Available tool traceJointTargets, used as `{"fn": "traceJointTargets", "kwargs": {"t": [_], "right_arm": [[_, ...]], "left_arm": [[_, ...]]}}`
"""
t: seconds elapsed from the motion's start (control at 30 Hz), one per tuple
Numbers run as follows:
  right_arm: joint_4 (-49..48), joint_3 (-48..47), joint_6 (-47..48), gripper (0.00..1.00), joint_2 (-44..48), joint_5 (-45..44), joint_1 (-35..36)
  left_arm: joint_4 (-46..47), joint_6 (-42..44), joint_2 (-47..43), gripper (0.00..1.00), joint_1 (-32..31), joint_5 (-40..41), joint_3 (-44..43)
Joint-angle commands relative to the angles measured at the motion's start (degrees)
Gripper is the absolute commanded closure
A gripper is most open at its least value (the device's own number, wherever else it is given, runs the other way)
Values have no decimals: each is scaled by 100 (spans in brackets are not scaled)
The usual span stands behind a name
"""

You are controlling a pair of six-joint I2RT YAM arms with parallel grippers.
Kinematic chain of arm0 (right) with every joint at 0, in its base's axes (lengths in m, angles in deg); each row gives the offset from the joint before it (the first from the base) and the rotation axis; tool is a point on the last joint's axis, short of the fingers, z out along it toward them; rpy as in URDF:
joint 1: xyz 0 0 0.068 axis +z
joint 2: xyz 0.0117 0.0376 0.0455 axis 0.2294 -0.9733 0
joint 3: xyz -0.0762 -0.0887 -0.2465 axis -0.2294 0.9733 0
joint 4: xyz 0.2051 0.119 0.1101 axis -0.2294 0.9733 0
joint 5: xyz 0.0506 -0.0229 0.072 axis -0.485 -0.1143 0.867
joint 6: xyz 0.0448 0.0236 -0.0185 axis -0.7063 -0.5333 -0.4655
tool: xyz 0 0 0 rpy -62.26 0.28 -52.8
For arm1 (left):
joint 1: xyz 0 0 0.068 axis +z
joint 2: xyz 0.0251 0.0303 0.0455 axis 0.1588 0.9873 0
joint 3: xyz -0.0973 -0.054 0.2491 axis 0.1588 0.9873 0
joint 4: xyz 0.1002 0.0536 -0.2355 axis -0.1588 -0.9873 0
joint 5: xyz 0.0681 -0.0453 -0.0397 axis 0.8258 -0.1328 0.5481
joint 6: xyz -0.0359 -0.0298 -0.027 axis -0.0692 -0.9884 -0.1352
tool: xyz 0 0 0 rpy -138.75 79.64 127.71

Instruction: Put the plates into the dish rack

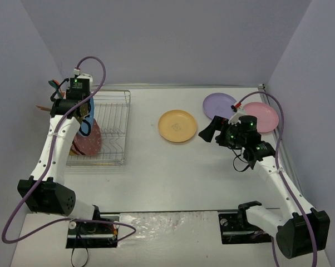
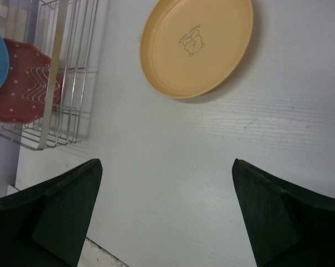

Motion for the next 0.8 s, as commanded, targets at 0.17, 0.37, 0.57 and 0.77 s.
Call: {"fn": "traceJointTargets", "kwargs": {"t": [0.17, 0.37, 0.57, 0.77], "right_arm": [[-360, -159, 201, 0, -483, 178, 5], [-636, -190, 184, 0, -814, 202, 26], [-913, -194, 121, 0, -1174, 98, 56], [-1310, -415, -159, 0, -1788, -537, 267]], "left_arm": [[558, 239, 41, 100, 12, -42, 415], [720, -30, -12, 100, 12, -378, 951], [1015, -167, -151, 100, 7, -466, 1497], [1109, -309, -161, 76, 7, -318, 1688]]}}
